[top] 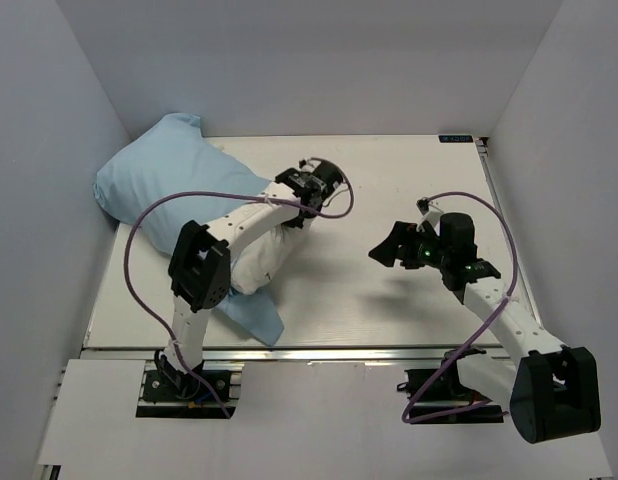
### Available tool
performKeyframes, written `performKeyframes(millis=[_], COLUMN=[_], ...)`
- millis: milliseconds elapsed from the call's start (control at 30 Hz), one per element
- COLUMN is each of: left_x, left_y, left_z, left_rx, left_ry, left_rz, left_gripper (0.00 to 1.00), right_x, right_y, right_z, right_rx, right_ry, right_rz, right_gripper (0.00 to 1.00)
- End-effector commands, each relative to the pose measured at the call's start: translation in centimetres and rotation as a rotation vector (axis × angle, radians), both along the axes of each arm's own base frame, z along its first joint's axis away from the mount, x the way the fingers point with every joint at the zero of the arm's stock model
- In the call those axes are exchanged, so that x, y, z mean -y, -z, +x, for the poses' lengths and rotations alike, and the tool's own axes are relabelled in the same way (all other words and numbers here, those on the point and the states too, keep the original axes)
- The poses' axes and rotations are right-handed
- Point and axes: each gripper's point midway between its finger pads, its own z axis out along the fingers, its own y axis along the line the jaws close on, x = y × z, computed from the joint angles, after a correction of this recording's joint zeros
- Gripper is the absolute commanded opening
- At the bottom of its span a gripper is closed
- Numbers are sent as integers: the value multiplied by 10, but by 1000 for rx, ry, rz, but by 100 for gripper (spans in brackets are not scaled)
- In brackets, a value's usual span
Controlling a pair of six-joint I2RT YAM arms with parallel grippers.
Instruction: Put the pillow into the pillowcase
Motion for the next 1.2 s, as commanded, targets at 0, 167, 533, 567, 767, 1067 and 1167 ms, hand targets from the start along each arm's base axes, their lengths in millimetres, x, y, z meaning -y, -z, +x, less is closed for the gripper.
performKeyframes(millis=[0,167,533,567,767,1067,1167], left_x=[0,-8,-34,-36,-41,-42,-42], left_y=[-131,-250,-321,-322,-317,-319,-318], left_z=[31,19,-12,-14,-16,-17,-18], left_rx=[370,609,781,785,784,787,782], left_ry=[-46,75,106,102,77,76,79], left_rz=[-252,-473,-585,-590,-581,-582,-583], left_gripper=[0,0,0,0,0,0,0], right_x=[-11,-40,-144,-148,-164,-197,-205], right_y=[-15,-30,-90,-91,-116,-105,-108], right_z=[3,15,77,79,77,48,45], right_rx=[97,125,237,230,314,361,400], right_ry=[-58,-91,-188,-184,-194,-311,-310], right_rz=[16,39,145,126,110,22,28], right_gripper=[87,88,87,86,81,67,64])
